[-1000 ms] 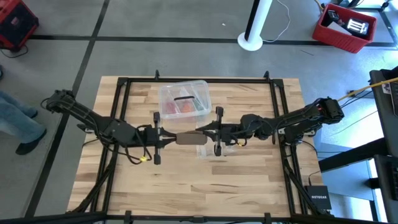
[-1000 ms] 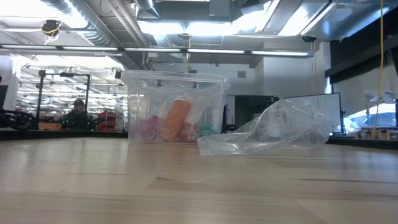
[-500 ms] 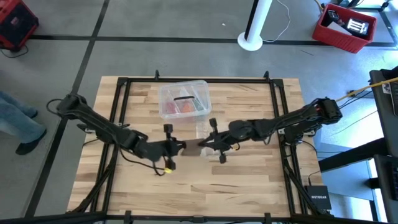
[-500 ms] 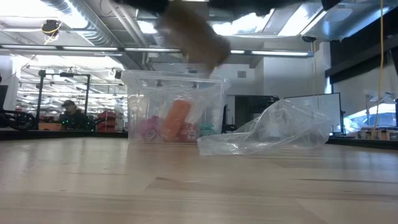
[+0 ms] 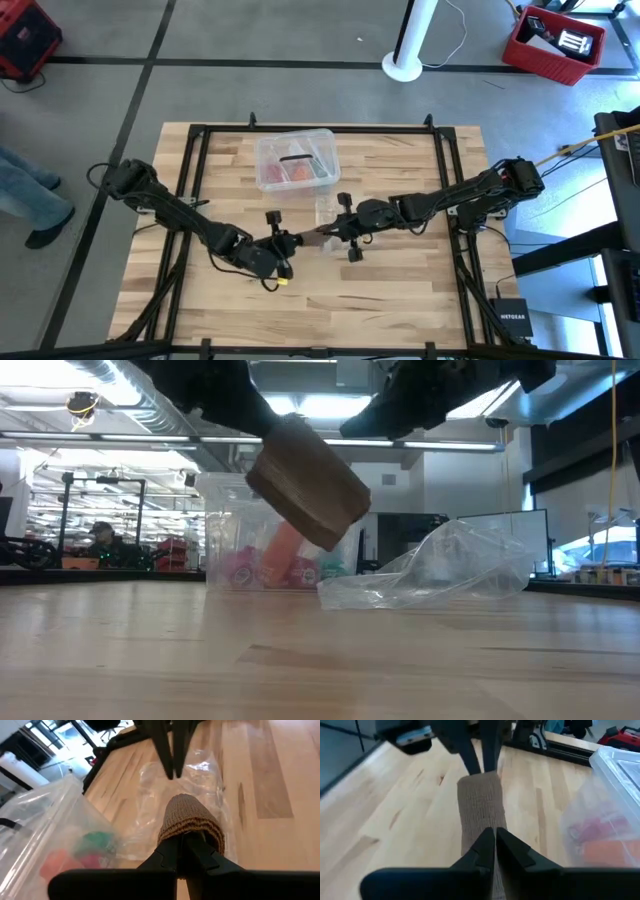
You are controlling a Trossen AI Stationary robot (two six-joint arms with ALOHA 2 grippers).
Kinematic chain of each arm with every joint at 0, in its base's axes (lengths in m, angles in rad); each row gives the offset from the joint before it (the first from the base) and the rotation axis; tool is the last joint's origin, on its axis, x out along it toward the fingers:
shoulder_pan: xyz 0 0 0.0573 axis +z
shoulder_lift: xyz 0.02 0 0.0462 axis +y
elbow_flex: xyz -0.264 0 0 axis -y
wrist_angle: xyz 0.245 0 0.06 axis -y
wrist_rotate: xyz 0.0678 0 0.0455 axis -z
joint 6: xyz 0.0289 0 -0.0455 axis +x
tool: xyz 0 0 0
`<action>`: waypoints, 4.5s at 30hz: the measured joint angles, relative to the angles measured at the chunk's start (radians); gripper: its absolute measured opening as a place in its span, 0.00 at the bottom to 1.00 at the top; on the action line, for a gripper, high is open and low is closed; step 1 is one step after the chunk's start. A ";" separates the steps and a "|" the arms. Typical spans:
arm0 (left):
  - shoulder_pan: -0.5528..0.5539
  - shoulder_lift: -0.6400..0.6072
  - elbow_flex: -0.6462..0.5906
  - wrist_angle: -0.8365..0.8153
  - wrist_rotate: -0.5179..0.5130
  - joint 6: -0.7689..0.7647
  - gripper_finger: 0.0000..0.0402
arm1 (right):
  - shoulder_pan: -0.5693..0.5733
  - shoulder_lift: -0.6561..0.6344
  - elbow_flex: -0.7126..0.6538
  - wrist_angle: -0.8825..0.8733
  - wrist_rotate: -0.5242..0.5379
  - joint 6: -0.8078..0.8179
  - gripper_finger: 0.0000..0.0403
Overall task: Roll bandage
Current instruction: Roll the brown bandage
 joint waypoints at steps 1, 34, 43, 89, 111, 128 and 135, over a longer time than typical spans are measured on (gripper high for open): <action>-0.007 0.000 0.000 -0.005 -0.010 -0.006 0.00 | 0.000 0.000 0.000 0.004 -0.011 0.019 0.06; -0.159 0.009 -0.253 0.613 -0.052 -0.055 0.00 | 0.000 0.031 0.000 -0.107 -0.163 0.108 0.55; -0.156 0.008 -0.253 0.593 -0.052 -0.083 0.00 | 0.000 0.032 0.000 -0.096 -0.163 0.104 0.52; -0.120 0.008 -0.252 0.620 -0.031 -0.093 0.04 | 0.000 0.122 -0.090 0.220 -0.264 0.206 0.38; -0.148 -0.129 -0.251 0.463 -0.030 -0.191 0.04 | 0.000 0.122 -0.073 0.240 -0.214 0.094 0.01; -0.161 -0.380 -0.153 0.082 0.064 -0.191 0.04 | 0.001 0.221 -0.068 0.332 0.217 -0.260 0.01; -0.102 -0.239 -0.163 0.102 0.063 -0.287 0.04 | 0.004 0.390 0.023 0.362 0.301 -0.421 0.01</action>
